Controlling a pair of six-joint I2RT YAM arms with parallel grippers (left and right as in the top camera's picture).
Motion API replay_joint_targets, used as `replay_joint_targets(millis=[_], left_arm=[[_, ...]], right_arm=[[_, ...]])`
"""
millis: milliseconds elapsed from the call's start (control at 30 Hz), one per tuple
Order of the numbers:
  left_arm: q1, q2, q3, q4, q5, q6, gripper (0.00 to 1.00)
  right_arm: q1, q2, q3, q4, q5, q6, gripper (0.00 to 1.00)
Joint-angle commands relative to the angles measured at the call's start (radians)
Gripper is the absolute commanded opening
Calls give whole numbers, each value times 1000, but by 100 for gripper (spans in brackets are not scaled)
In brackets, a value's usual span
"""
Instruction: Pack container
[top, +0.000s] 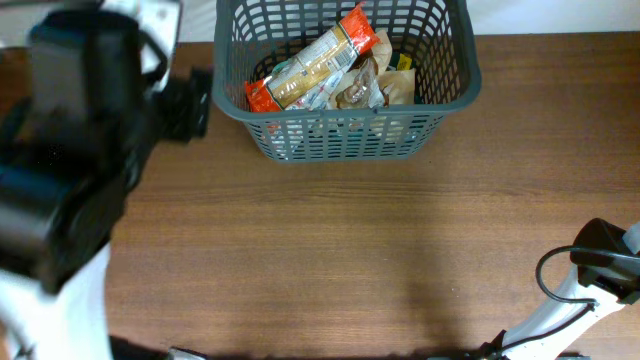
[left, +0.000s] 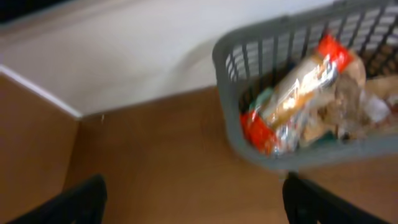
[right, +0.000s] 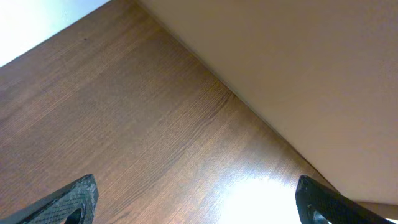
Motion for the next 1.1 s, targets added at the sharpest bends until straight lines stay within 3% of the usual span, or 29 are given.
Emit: replay_joint_targets(millis=[0,67,400,533,833,1067], left_arm=[[5,-79,11,-66,-28,-55,86],[5,-123,11,-132,-49,-85,85],[5,-438,-190,-133,-67,-133,86],[5,-583,-423,-133,-97,-163,96],[5,-750,-981,-133,-116,-307,99],[5,-754,-1331,205,-77,-420,100]], right_arm=[[-1,-31,14,0,12,4,99],[-1,-31,14,0,12,4,99],[-1,-31,14,0,12,4,99],[-1,-31,14,0,12,4,99],[-1,-31,14,0,12,4,99],[-1,-31,14,0,12,4,99]])
